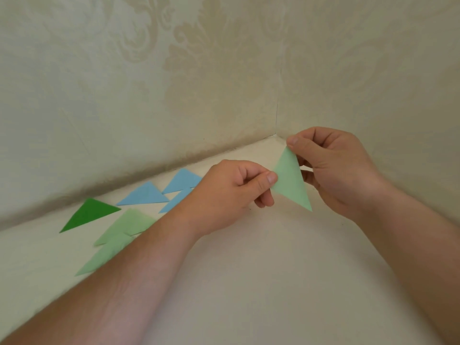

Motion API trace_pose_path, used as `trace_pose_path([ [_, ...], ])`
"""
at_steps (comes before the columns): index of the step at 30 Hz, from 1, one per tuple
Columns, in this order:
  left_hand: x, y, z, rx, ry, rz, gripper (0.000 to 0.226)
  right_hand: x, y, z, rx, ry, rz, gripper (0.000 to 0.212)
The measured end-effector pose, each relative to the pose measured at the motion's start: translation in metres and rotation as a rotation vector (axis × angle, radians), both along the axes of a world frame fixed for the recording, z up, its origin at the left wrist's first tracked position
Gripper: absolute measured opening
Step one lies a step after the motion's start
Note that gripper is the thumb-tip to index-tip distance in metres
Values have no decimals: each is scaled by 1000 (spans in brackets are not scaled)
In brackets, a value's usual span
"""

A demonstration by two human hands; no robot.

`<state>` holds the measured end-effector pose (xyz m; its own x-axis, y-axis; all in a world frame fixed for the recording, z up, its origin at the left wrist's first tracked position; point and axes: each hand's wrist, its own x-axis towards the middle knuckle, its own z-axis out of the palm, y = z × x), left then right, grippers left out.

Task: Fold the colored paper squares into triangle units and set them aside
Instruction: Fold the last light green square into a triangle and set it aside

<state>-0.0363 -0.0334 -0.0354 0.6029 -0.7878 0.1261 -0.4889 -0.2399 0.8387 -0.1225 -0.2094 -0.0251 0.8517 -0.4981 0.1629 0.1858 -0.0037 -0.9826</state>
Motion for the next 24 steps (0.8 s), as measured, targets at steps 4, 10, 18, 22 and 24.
trace_pose_path([
  [4, 2, 0, -2, -65, 79, 39, 31, -3, 0, 1, 12, 54, 103, 16],
  [10, 4, -4, -7, -57, 139, 49, 25, -1, 0, -4, -71, 79, 68, 15],
  [18, 10, -7, -8, -281, 142, 158, 11, -2, 10, -9, -317, 132, 114, 16],
  [22, 6, -9, -8, -281, 174, 174, 11, -1, 14, -8, -248, 157, 127, 17],
  [24, 4, -11, -6, -282, 205, 179, 10, -1, 14, -7, -220, 159, 119, 16],
])
